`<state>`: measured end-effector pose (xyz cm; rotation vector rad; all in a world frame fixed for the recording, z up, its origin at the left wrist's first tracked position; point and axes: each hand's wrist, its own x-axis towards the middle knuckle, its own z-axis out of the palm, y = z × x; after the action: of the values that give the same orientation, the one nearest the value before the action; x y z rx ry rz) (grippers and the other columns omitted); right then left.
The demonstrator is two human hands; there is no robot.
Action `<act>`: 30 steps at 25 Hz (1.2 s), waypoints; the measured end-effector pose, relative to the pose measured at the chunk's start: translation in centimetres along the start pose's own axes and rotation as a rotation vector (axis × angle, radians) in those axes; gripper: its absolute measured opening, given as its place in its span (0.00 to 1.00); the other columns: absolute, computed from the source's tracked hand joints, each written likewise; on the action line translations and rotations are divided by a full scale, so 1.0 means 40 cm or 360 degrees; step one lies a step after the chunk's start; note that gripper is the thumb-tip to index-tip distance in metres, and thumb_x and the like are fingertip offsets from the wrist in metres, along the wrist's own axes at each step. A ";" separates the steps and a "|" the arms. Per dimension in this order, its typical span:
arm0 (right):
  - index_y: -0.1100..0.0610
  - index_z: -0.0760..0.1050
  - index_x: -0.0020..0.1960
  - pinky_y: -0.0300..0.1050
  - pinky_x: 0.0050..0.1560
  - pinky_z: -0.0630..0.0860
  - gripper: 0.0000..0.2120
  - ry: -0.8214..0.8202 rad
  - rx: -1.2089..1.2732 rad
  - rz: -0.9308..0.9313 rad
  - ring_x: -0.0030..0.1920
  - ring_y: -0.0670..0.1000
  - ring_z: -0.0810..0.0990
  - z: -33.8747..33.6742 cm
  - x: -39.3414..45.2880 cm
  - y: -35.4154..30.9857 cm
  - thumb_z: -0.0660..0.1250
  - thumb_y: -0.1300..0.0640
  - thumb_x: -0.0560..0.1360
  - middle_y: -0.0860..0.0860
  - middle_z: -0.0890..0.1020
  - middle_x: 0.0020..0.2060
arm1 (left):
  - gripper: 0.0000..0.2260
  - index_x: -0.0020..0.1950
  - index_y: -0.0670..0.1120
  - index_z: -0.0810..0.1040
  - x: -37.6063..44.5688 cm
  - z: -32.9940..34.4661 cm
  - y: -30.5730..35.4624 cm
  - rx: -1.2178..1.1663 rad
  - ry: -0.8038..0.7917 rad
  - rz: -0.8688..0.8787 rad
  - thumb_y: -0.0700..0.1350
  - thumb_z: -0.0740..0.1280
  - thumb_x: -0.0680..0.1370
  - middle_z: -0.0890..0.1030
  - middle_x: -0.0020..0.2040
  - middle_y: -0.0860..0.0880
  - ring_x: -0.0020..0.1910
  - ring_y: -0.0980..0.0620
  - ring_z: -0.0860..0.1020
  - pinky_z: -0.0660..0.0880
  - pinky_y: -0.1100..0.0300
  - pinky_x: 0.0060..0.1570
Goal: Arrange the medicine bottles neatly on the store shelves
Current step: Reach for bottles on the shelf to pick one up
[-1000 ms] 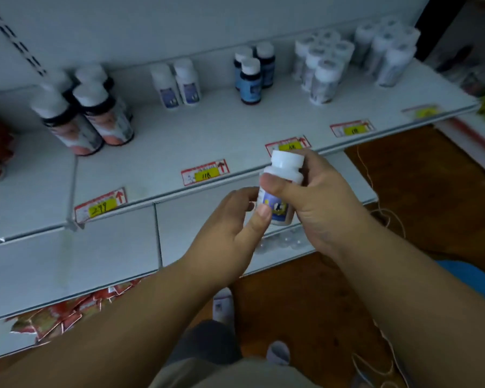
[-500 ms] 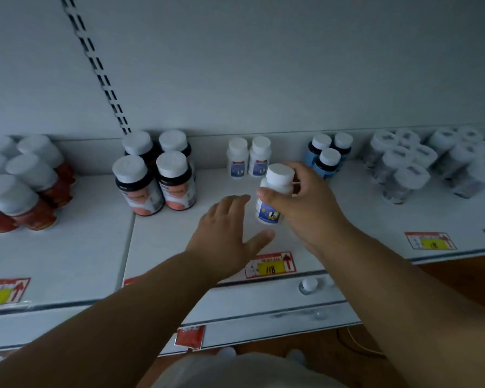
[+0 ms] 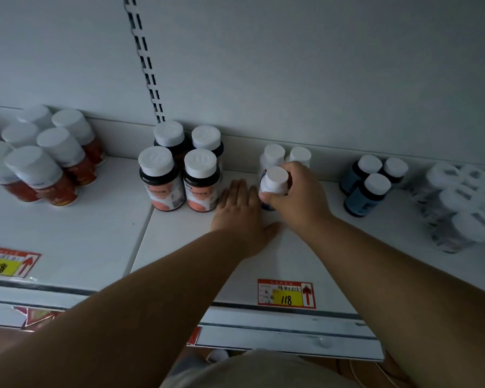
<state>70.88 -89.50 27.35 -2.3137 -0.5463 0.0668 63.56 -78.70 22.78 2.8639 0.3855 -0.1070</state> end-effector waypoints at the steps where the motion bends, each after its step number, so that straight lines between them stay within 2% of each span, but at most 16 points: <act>1: 0.55 0.73 0.55 0.48 0.47 0.73 0.24 0.0000 -0.0012 -0.0023 0.51 0.53 0.78 0.001 0.006 0.000 0.80 0.51 0.65 0.51 0.80 0.51 | 0.43 0.80 0.45 0.45 0.000 0.004 -0.001 -0.0001 0.0029 -0.0007 0.71 0.51 0.75 0.45 0.80 0.42 0.79 0.45 0.41 0.39 0.50 0.74; 7: 0.55 0.71 0.58 0.46 0.46 0.73 0.26 0.0018 -0.0059 0.0004 0.52 0.53 0.79 0.010 0.008 -0.004 0.79 0.51 0.66 0.52 0.80 0.53 | 0.43 0.80 0.43 0.46 0.003 0.003 -0.007 -0.0012 0.0054 0.0010 0.70 0.51 0.76 0.47 0.80 0.41 0.79 0.45 0.43 0.41 0.50 0.75; 12: 0.55 0.69 0.66 0.47 0.55 0.74 0.29 0.0123 -0.0081 0.0078 0.58 0.51 0.75 -0.003 -0.104 0.005 0.76 0.48 0.70 0.52 0.75 0.59 | 0.39 0.79 0.42 0.48 -0.032 -0.037 0.000 -0.0203 0.0074 0.0042 0.62 0.60 0.78 0.50 0.80 0.40 0.79 0.44 0.48 0.46 0.49 0.77; 16: 0.55 0.67 0.69 0.51 0.60 0.74 0.27 0.0076 -0.0259 -0.0043 0.62 0.54 0.74 -0.065 -0.239 0.016 0.71 0.51 0.74 0.54 0.74 0.63 | 0.33 0.77 0.44 0.56 -0.200 -0.055 0.025 -0.0304 0.0285 0.0092 0.57 0.63 0.78 0.61 0.77 0.44 0.75 0.43 0.60 0.56 0.50 0.74; 19: 0.57 0.65 0.72 0.57 0.60 0.74 0.28 0.0024 -0.0453 -0.0138 0.62 0.57 0.73 -0.113 -0.343 0.028 0.69 0.52 0.76 0.56 0.74 0.64 | 0.29 0.76 0.47 0.59 -0.339 -0.050 0.076 -0.0266 0.0301 0.0104 0.53 0.63 0.78 0.67 0.73 0.46 0.70 0.44 0.66 0.62 0.49 0.70; 23: 0.59 0.73 0.65 0.48 0.52 0.75 0.19 0.0091 -0.0447 -0.0318 0.56 0.57 0.77 -0.176 -0.520 0.067 0.69 0.54 0.76 0.56 0.77 0.58 | 0.23 0.73 0.49 0.66 -0.497 -0.012 0.175 -0.0212 0.0387 0.0247 0.51 0.64 0.79 0.74 0.66 0.47 0.64 0.45 0.73 0.71 0.48 0.64; 26: 0.54 0.70 0.67 0.44 0.46 0.75 0.18 -0.0070 -0.0438 -0.0072 0.53 0.52 0.78 -0.188 -0.632 0.087 0.66 0.50 0.79 0.52 0.79 0.55 | 0.22 0.72 0.51 0.66 -0.580 0.027 0.201 -0.0134 0.0260 0.0287 0.51 0.63 0.79 0.75 0.65 0.49 0.64 0.46 0.73 0.71 0.51 0.62; 28: 0.51 0.67 0.69 0.46 0.50 0.76 0.19 -0.0129 -0.0472 0.0060 0.57 0.52 0.77 -0.177 -0.685 0.105 0.64 0.48 0.80 0.50 0.75 0.61 | 0.22 0.73 0.53 0.65 -0.606 0.058 0.199 -0.0119 0.0148 0.0375 0.50 0.63 0.79 0.75 0.64 0.49 0.62 0.46 0.74 0.72 0.52 0.60; 30: 0.50 0.67 0.69 0.44 0.49 0.71 0.19 -0.0144 -0.0468 0.0146 0.59 0.52 0.75 -0.144 -0.721 0.137 0.64 0.48 0.79 0.50 0.70 0.66 | 0.24 0.75 0.52 0.63 -0.602 0.107 0.182 -0.0115 0.0054 0.0452 0.50 0.63 0.79 0.75 0.63 0.48 0.61 0.46 0.74 0.73 0.51 0.59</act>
<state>47.88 -108.42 24.53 -2.6329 -0.5237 0.1445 42.19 -92.64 22.90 2.8170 -0.0138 0.0075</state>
